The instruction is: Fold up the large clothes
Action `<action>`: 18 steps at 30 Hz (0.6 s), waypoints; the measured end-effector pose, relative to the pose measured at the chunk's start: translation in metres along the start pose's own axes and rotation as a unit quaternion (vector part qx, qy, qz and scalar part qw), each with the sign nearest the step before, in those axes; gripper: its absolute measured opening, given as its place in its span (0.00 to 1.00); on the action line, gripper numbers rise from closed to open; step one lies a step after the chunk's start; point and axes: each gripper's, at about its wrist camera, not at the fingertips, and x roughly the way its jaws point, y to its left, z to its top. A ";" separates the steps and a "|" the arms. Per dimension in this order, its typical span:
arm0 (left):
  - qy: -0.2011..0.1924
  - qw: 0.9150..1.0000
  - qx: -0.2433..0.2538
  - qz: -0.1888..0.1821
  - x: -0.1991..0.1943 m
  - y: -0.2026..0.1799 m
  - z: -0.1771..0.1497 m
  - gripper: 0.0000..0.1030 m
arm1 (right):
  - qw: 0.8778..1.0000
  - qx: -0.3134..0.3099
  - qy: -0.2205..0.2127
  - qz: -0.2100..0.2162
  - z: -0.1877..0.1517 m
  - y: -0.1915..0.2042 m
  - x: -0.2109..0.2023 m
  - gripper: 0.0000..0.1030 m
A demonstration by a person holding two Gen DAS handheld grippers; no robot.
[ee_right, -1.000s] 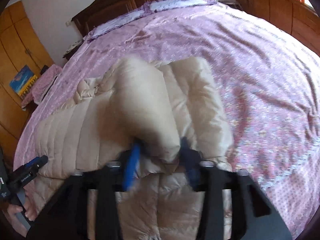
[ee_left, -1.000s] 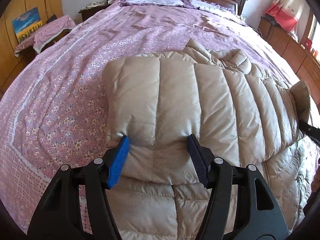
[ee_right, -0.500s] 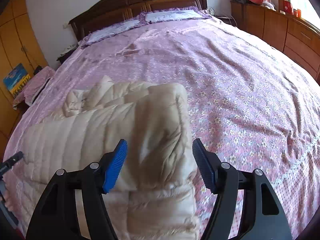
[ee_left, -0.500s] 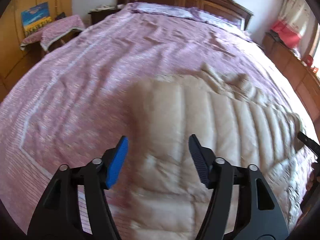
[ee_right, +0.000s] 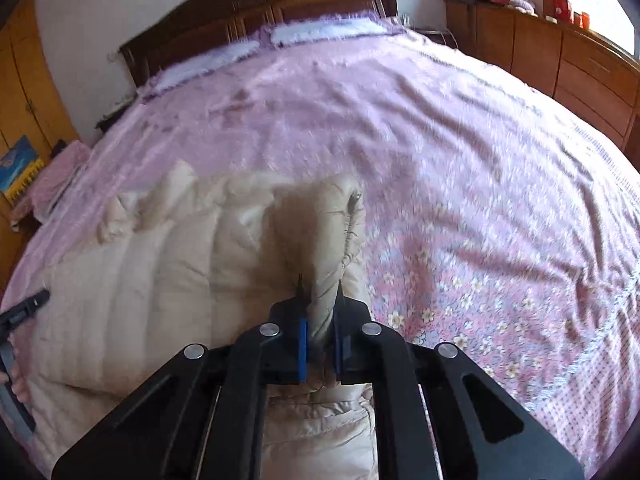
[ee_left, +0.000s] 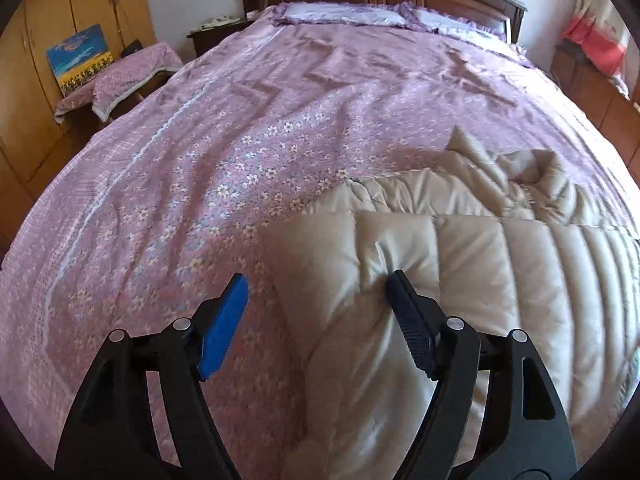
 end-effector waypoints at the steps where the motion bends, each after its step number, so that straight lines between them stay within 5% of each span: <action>1: 0.004 1.000 0.002 0.001 0.004 -0.001 0.001 0.75 | 1.000 -0.005 0.003 -0.005 -0.002 0.001 0.006 0.12; 9: 0.022 0.999 -0.034 -0.027 0.031 0.010 -0.004 0.87 | 1.000 0.010 0.028 0.004 -0.012 -0.009 0.037 0.25; 16: 0.009 0.999 -0.028 -0.032 -0.007 0.023 -0.007 0.86 | 0.998 0.041 0.014 0.037 -0.009 -0.026 0.003 0.39; 18: 0.005 0.999 -0.023 -0.032 -0.021 0.029 -0.010 0.86 | 0.999 0.039 0.005 0.033 -0.010 -0.030 -0.012 0.51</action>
